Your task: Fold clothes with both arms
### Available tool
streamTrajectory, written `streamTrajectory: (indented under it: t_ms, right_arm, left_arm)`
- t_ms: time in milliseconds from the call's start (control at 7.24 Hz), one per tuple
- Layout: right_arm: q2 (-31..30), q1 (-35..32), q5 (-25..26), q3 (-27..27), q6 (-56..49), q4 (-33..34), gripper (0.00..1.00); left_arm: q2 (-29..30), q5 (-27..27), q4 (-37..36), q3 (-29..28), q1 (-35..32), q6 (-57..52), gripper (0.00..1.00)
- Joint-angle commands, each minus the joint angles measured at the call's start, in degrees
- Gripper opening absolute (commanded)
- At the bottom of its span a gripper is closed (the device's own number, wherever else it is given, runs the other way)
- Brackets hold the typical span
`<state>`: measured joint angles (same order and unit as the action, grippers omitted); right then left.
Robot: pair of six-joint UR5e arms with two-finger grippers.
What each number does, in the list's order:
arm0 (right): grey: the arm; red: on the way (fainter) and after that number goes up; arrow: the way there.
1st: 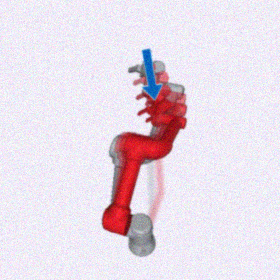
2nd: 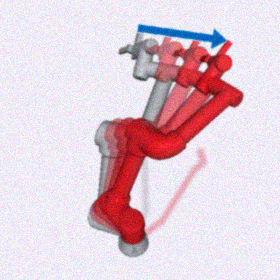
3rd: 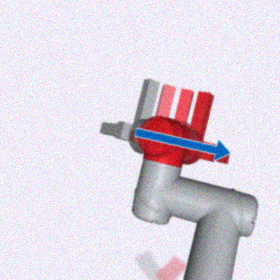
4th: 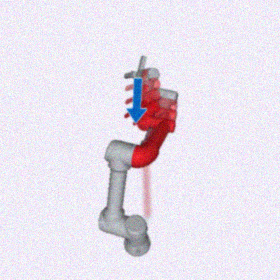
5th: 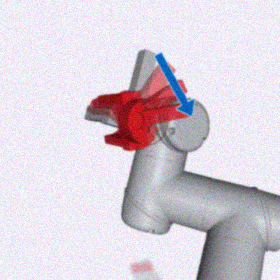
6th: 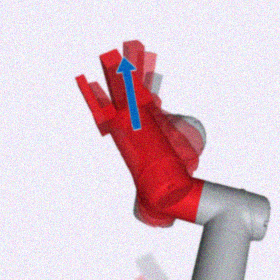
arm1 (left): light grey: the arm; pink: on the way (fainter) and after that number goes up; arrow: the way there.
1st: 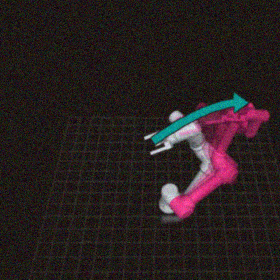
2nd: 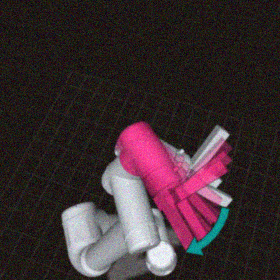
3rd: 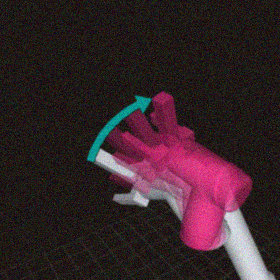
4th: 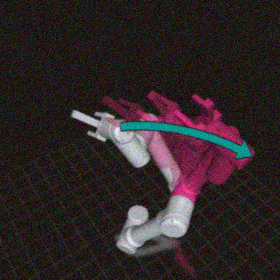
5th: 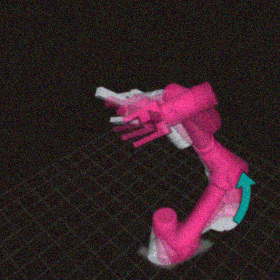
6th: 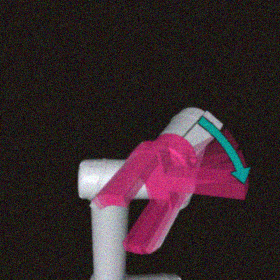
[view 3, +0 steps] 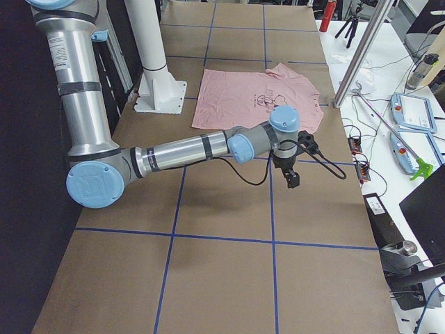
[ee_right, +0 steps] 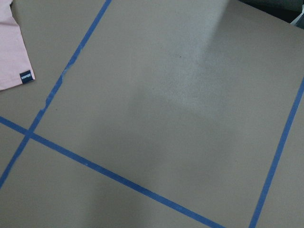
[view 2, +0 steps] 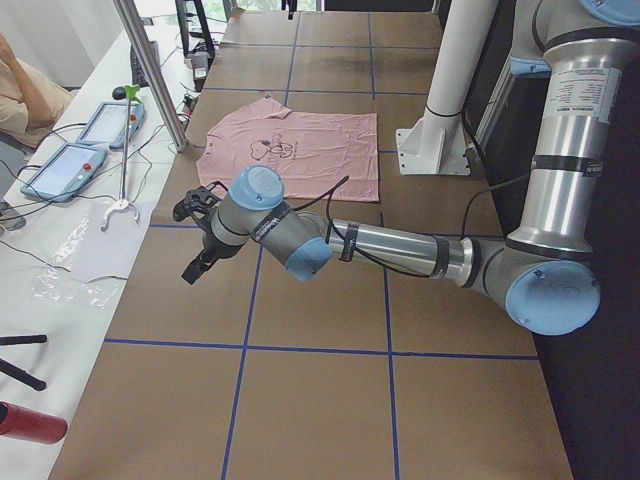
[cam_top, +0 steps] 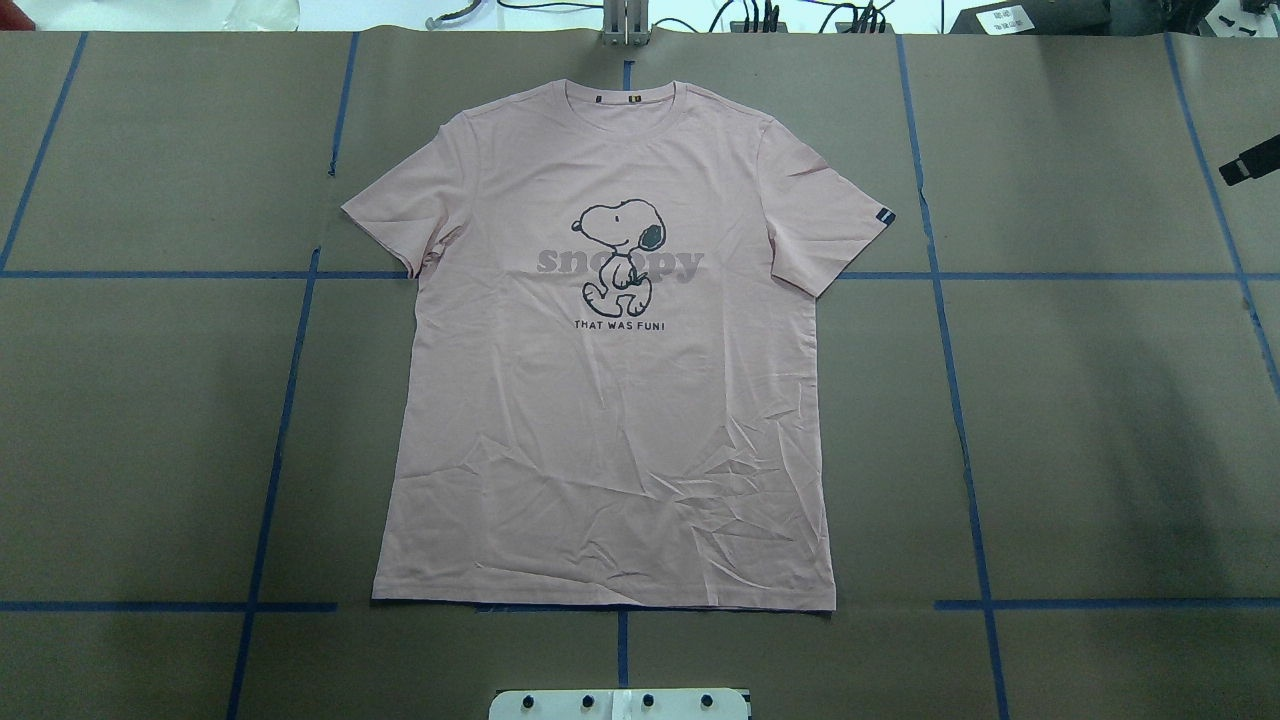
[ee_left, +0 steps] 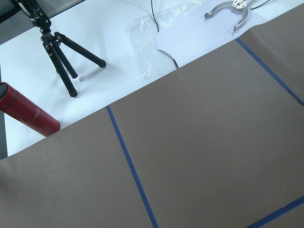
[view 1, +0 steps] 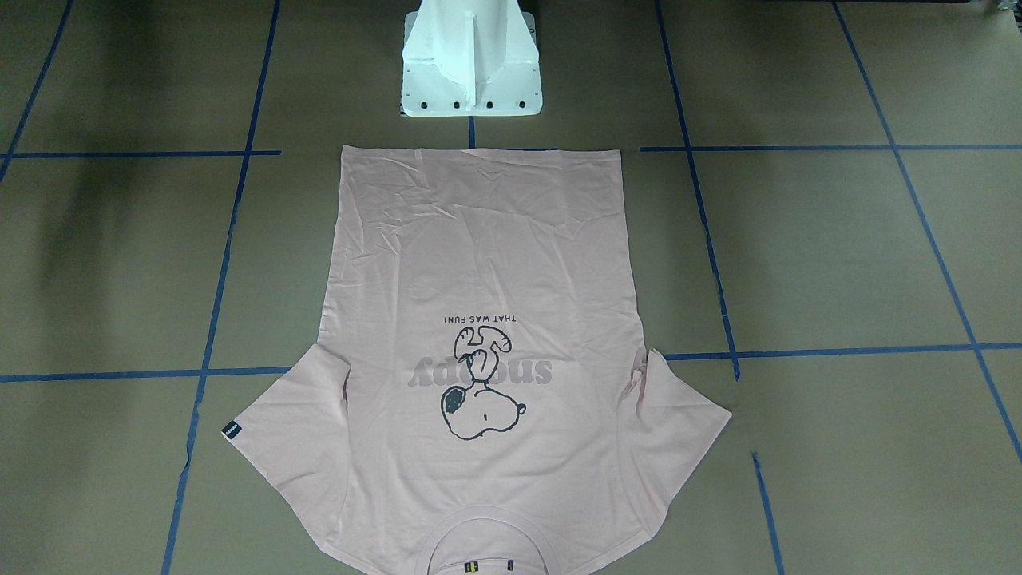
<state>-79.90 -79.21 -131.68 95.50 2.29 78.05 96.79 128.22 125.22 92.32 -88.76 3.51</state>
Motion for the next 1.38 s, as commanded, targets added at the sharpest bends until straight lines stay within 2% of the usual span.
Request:
streamTrajectory:
  t_ms: [0,414,691,967,1105,1243]
  right_arm:
    - [1.8,0.1,-0.2,0.0,4.5,-0.1,1.00]
    - [11.2,6.2,1.1,-2.1,24.5,-0.2,0.98]
    - [17.2,13.0,8.6,-4.5,38.0,-1.1,0.77]
    - [18.6,18.9,14.5,-14.9,49.7,-18.5,0.65]
    - [18.6,21.7,18.4,-18.5,51.6,-22.1,0.62]
    - [19.0,24.5,22.0,-18.8,53.2,-22.2,0.62]
  left_arm:
    - [0.8,4.0,3.9,-0.3,1.3,0.4,1.00]
    - [0.6,4.4,6.2,-2.0,6.0,0.5,1.00]
    - [0.6,4.5,6.2,-1.8,6.1,0.5,1.00]
    - [0.7,4.5,6.2,-1.8,6.1,0.5,1.00]
    - [0.8,4.5,6.2,-1.7,6.1,0.5,1.00]
    - [0.7,4.5,6.3,-1.6,6.1,0.6,1.00]
